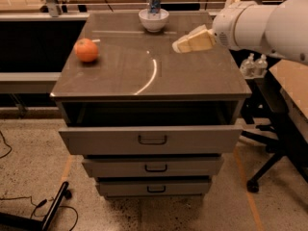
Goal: Pick redbull can from white bowl and place on counter
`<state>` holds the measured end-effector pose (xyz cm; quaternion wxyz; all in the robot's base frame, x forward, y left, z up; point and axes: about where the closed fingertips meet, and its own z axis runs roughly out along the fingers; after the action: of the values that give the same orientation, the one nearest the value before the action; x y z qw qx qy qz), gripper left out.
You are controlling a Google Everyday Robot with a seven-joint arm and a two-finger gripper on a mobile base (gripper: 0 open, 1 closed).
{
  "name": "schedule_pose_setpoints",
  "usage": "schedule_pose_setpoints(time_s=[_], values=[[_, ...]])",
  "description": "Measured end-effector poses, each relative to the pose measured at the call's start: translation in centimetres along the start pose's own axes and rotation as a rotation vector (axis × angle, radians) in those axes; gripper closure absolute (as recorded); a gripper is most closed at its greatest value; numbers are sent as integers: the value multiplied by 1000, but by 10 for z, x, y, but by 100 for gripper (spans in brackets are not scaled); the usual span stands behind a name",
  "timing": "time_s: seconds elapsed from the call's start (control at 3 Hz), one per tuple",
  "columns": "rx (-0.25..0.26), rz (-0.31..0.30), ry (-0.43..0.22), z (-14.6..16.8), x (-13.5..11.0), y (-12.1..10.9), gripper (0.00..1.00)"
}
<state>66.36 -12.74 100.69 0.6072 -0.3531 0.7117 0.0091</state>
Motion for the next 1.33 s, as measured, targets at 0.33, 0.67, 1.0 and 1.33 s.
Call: schedule_pose_setpoints(time_s=[0.33,0.67,1.0,1.33], values=[[56,110,-44,54,6,-6,0],[110,185,-121,110,1,-19,0],[144,228,-194,163,-2,-36,0],[153,251,-238,202,-3,-50,0]])
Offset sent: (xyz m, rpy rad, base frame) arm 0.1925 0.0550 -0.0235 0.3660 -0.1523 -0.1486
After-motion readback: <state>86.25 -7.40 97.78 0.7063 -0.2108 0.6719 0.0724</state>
